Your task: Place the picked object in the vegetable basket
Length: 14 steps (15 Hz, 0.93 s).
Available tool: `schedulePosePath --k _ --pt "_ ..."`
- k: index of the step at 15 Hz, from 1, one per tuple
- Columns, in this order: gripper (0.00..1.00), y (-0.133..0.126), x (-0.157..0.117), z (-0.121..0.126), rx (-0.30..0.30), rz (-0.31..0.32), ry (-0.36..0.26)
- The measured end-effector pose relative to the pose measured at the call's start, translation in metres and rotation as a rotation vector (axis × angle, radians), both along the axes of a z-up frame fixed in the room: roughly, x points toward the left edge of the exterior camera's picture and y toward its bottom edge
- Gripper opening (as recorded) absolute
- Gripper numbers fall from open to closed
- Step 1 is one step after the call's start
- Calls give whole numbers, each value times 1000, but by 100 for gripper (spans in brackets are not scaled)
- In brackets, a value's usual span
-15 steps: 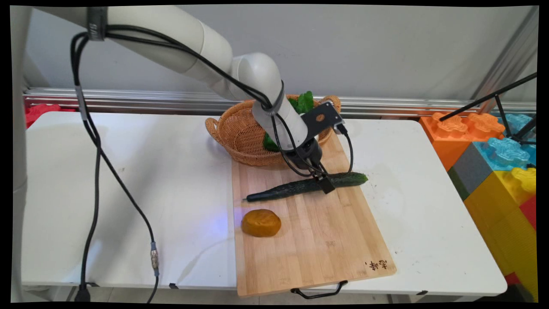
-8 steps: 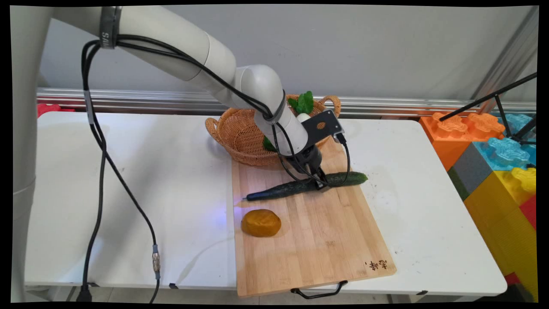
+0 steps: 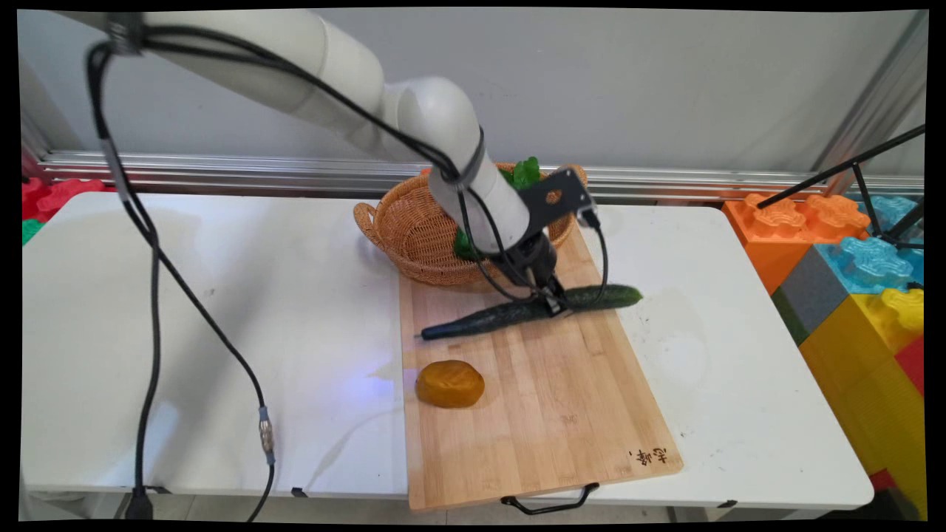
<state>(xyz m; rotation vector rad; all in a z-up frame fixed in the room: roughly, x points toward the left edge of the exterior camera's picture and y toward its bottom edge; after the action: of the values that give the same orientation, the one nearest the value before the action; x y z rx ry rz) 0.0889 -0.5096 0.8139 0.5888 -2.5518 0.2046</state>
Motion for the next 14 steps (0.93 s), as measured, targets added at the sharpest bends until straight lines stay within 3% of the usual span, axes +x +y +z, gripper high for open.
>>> schedulePosePath --k 7,10,14 --pt "0 -24 2 71 -167 -86 -6" --pt "0 -56 10 97 -283 -117 -35" --pt "0 -102 28 107 -405 -177 -108"
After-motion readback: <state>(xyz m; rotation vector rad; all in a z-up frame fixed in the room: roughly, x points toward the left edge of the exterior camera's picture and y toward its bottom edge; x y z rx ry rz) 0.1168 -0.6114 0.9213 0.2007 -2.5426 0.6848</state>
